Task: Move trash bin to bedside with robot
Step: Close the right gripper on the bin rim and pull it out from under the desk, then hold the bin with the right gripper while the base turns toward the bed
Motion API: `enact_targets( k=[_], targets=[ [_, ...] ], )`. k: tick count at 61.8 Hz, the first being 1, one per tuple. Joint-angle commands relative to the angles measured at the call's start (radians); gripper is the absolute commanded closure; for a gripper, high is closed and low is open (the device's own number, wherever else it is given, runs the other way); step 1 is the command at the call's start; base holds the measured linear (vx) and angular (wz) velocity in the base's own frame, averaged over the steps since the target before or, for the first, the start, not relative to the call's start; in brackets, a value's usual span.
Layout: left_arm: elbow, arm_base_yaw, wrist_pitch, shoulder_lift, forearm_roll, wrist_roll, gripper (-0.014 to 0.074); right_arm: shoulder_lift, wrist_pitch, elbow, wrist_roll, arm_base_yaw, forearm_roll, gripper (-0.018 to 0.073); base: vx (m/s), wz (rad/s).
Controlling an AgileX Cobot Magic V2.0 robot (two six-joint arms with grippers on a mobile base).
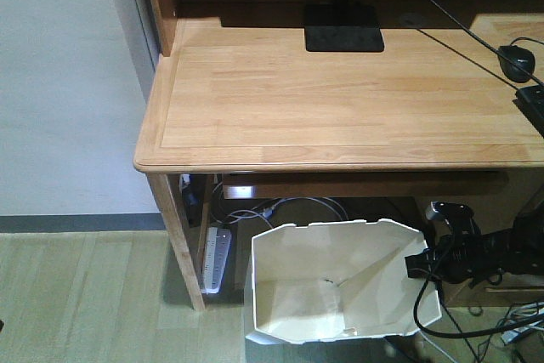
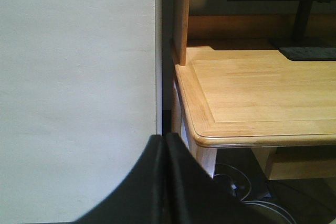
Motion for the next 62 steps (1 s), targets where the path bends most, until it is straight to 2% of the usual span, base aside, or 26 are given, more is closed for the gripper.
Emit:
enact_targets(
  k=[1,62],
  targets=[
    [0.029,-0.006,-0.067,-0.010,-0.004,-0.009,0.0602,-0.068,0.260,-0.002,0.002,-0.003,-0.011,0.0564,0.00,0.00],
    [0.029,-0.006,-0.067,-0.010,-0.004,-0.009,0.0602,-0.068,0.260,-0.002,0.002,-0.003,-0.011,0.0564,0.00,0.01]
  ],
)
